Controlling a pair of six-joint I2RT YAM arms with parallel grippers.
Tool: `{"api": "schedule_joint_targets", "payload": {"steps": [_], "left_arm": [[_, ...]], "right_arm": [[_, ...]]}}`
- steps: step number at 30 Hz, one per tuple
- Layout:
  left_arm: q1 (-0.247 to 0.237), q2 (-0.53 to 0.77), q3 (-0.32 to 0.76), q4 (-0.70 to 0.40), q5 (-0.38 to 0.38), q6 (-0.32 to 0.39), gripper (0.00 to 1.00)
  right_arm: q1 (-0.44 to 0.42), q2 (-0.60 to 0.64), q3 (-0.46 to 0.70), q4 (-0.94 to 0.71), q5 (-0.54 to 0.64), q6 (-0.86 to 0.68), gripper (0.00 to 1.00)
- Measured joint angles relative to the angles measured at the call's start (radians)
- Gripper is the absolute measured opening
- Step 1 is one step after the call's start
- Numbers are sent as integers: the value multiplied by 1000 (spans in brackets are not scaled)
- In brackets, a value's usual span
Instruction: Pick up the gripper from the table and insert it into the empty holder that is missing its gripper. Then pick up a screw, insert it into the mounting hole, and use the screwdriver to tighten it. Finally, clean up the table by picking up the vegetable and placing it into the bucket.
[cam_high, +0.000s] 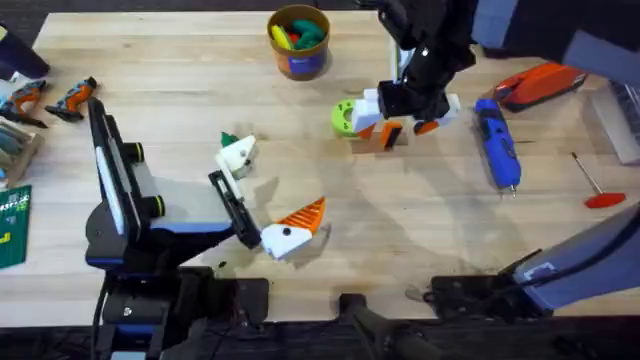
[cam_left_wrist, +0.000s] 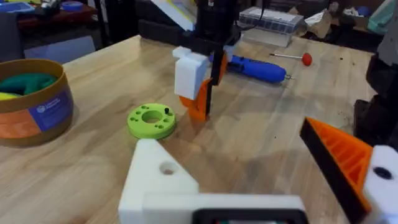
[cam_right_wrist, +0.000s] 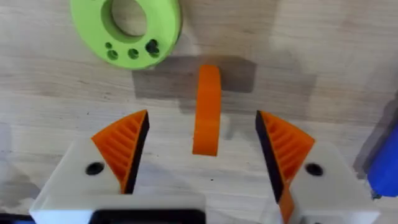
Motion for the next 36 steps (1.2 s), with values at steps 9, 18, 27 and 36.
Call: {"api": "schedule_joint_targets", "payload": {"steps": [9,18,27,36], "left_arm": [[0,0,0,0,0,0,986],[0,0,0,0,0,0,986],[0,0,0,0,0,0,986],[0,0,0,0,0,0,986]], "right_arm": [[6,0,0,11,0,15,741],[6,0,0,11,0,25,332],[5,0,2,13,3,29,18],[5,-4,2,9,3,29,17]]}}
